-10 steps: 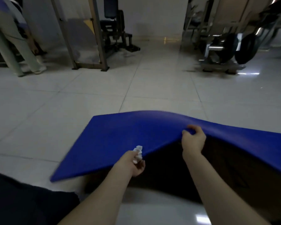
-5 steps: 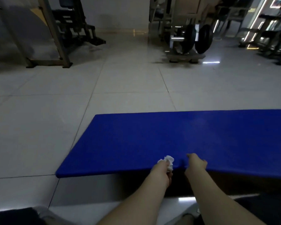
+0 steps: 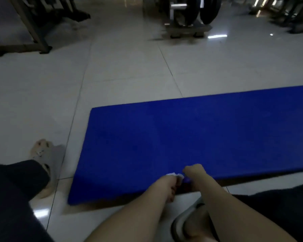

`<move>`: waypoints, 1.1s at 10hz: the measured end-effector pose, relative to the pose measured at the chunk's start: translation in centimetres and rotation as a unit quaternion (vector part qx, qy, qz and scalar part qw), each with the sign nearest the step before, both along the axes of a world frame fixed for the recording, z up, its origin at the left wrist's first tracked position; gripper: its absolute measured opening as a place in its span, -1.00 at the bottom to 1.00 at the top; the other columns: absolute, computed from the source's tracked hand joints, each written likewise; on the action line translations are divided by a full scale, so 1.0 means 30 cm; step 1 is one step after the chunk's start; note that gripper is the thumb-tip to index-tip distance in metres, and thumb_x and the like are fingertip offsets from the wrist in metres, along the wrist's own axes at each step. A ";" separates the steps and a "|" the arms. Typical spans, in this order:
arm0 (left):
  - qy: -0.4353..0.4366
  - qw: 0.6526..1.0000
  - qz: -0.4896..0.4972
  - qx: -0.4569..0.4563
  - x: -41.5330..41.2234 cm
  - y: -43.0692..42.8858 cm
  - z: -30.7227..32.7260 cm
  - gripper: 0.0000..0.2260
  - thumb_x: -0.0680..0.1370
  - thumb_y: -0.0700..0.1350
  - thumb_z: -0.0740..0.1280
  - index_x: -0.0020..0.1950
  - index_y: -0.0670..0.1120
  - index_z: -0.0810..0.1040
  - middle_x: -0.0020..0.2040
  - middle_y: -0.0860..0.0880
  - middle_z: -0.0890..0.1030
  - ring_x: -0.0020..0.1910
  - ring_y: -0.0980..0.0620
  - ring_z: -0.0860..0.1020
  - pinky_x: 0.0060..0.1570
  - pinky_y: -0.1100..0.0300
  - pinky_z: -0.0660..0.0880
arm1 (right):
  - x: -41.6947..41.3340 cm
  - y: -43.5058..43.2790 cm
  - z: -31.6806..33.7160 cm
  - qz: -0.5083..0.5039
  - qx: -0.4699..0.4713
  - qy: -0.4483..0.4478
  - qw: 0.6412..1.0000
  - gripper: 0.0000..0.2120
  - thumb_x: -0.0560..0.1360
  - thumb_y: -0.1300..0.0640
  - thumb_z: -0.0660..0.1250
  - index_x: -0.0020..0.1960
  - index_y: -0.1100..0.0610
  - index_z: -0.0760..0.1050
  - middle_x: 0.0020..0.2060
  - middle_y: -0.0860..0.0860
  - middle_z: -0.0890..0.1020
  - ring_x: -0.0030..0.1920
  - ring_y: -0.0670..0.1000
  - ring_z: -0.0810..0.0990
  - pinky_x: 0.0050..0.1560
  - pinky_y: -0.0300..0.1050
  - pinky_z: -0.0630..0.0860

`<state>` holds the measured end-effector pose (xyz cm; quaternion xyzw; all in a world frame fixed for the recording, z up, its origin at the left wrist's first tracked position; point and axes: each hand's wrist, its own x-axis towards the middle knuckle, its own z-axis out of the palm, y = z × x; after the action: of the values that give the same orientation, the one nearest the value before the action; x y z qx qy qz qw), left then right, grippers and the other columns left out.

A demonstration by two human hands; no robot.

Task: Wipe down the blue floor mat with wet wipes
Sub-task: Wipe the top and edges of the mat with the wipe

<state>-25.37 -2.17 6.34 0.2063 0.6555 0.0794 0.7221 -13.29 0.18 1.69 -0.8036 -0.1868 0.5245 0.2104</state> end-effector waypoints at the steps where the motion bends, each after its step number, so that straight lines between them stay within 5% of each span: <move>1: 0.105 0.954 -0.255 0.115 -0.118 0.084 -0.166 -0.78 0.69 -0.07 0.21 0.29 -0.08 0.52 0.10 -0.06 0.60 -0.17 0.10 0.52 -0.22 0.30 0.52 | -0.123 -0.025 -0.052 0.103 0.010 -0.047 0.994 -0.86 0.54 0.12 0.32 -0.05 0.20 0.53 -0.13 0.19 0.66 -0.17 0.19 0.69 -0.13 0.10 0.70; 2: 0.163 0.935 -0.275 0.155 -0.236 0.129 -0.239 -0.67 0.67 0.09 0.21 0.26 -0.11 0.53 0.14 -0.10 0.60 0.03 -0.05 0.57 0.04 0.08 0.55 | -0.250 -0.056 -0.090 0.095 0.034 -0.004 0.995 -0.66 0.52 -0.05 0.41 -0.16 0.24 0.53 -0.28 0.27 0.61 -0.32 0.20 0.63 -0.18 0.28 0.67; 3: 0.102 0.926 -0.313 0.182 -0.331 0.150 -0.257 -0.68 0.66 0.09 0.22 0.15 -0.13 0.58 0.00 -0.10 0.62 -0.12 0.00 0.55 -0.02 0.03 0.55 | -0.339 -0.058 -0.138 0.086 0.074 -0.033 0.993 -0.56 0.48 -0.16 0.46 -0.18 0.26 0.60 -0.30 0.19 0.68 -0.23 0.18 0.70 -0.15 0.21 0.68; 4: 0.036 0.936 -0.318 0.146 -0.430 0.162 -0.276 -0.85 0.58 -0.12 0.32 0.13 -0.05 0.60 0.07 -0.10 0.66 -0.04 0.00 0.61 -0.05 0.12 0.59 | -0.399 -0.042 -0.160 0.102 0.066 -0.049 0.991 -0.64 0.49 -0.07 0.48 -0.16 0.26 0.63 -0.28 0.16 0.69 -0.23 0.12 0.68 -0.09 0.08 0.68; 5: 0.088 0.948 -0.279 0.128 -0.575 0.192 -0.367 -0.88 0.55 -0.11 0.40 0.06 -0.09 0.60 -0.06 -0.13 0.68 -0.18 0.00 0.64 -0.09 0.11 0.57 | -0.385 -0.010 -0.212 0.150 0.054 -0.118 0.980 -0.70 0.44 -0.03 0.40 -0.26 0.21 0.59 -0.35 0.09 0.65 -0.26 0.11 0.65 -0.17 0.02 0.63; 6: 0.369 0.893 -0.195 0.171 -0.766 0.223 -0.463 -0.73 0.52 0.03 0.40 0.10 -0.12 0.52 0.14 -0.16 0.58 0.02 -0.11 0.56 0.04 0.03 0.52 | -0.289 -0.028 -0.284 0.123 0.007 -0.195 0.973 -0.60 0.50 -0.14 0.30 -0.29 0.17 0.54 -0.36 0.08 0.63 -0.27 0.12 0.62 -0.19 -0.06 0.55; 7: 0.494 0.862 -0.070 0.091 -0.950 0.225 -0.565 -0.15 0.30 0.37 0.48 0.37 -0.13 0.34 0.32 -0.24 0.40 0.24 -0.29 0.43 0.17 -0.19 0.50 | -0.178 -0.073 -0.397 0.063 -0.029 -0.210 0.975 -0.54 0.32 -0.31 0.28 -0.23 0.10 0.61 -0.32 0.05 0.68 -0.29 0.11 0.67 -0.17 0.03 0.67; 8: 0.459 0.887 0.024 0.044 -1.061 0.207 -0.668 0.17 -0.14 0.57 0.43 0.30 -0.10 0.45 0.14 -0.17 0.55 0.00 -0.25 0.59 -0.05 -0.16 0.62 | -0.171 -0.086 -0.421 0.055 -0.040 -0.189 0.980 -0.72 0.39 -0.10 0.36 -0.15 0.12 0.54 -0.24 0.07 0.66 -0.23 0.11 0.66 -0.10 0.09 0.68; 10: 0.462 0.886 -0.047 0.010 -1.009 0.094 -0.544 0.08 0.11 0.43 0.60 0.40 -0.16 0.34 0.31 -0.21 0.48 0.20 -0.25 0.53 0.06 -0.07 0.55 | -0.198 -0.127 -0.431 0.124 -0.050 -0.261 0.956 -0.72 0.61 -0.09 0.21 -0.07 0.12 0.48 0.01 0.16 0.57 -0.17 0.11 0.55 -0.08 0.00 0.50; 11: 0.468 0.882 -0.050 -0.004 -1.015 0.054 -0.550 0.08 0.21 0.39 0.59 0.47 -0.18 0.24 0.37 -0.24 0.40 0.29 -0.28 0.46 0.10 -0.12 0.48 | -0.222 -0.143 -0.408 0.146 -0.057 -0.262 0.952 -0.67 0.59 -0.11 0.20 0.00 0.17 0.49 -0.04 0.10 0.57 -0.13 0.11 0.55 -0.07 -0.03 0.50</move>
<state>-55.82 -0.56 -10.17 0.2491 0.9062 -0.0652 0.3353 -19.94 -4.11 -10.54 -0.8875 -0.3202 0.3300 0.0286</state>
